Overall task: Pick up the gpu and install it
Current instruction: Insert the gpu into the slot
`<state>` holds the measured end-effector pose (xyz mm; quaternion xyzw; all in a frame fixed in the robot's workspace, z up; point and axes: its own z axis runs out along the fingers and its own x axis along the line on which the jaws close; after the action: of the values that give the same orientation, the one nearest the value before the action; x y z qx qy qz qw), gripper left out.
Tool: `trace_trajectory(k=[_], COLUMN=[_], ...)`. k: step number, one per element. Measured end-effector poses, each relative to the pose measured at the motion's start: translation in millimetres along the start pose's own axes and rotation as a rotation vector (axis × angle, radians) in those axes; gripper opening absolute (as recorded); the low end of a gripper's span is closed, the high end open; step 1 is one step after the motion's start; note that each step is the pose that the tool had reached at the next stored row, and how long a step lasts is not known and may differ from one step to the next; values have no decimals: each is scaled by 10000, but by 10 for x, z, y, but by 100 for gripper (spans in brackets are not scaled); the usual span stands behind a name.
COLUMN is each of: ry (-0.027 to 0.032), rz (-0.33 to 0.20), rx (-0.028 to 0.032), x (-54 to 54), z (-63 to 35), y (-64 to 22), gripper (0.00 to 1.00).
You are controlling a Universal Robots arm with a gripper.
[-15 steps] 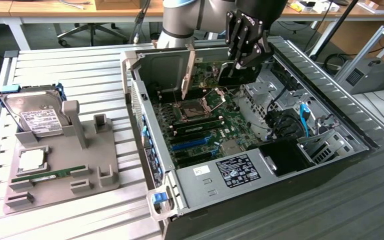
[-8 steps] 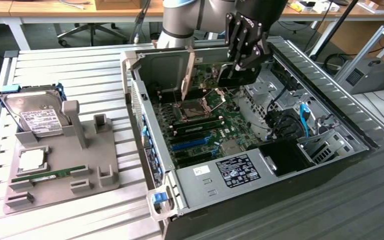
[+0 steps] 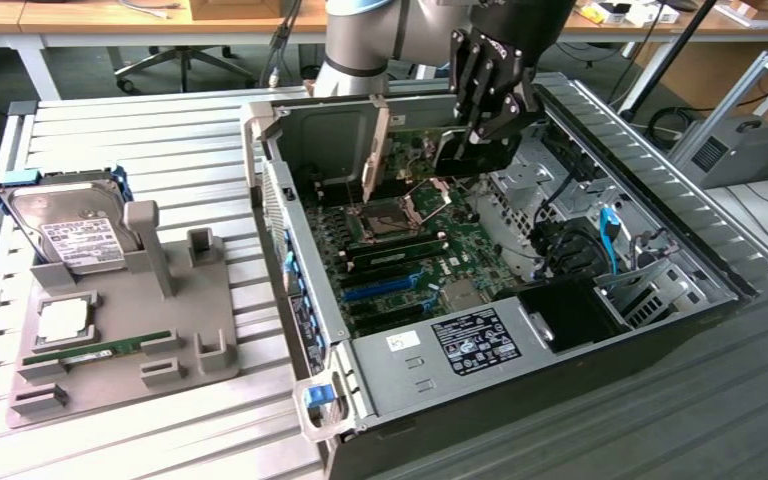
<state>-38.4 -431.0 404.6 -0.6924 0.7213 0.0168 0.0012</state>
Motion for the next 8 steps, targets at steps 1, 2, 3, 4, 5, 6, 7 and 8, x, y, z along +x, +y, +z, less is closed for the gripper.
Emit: trace_trajectory(k=[1, 2, 3, 4, 5, 6, 7, 8], ry=[0, 0, -1, 0, 0, 0, 0, 0], rz=[-1, 0, -1, 0, -1, 0, 0, 0], rx=[0, 0, 0, 0, 0, 0, 0, 0], x=[0, 0, 0, 0, 0, 0, 0, 1], z=[1, 4, 6, 8, 11, 13, 17, 22], y=[0, 0, 0, 0, 0, 0, 0, -1], gripper=[27, 27, 27, 27, 27, 27, 27, 27])
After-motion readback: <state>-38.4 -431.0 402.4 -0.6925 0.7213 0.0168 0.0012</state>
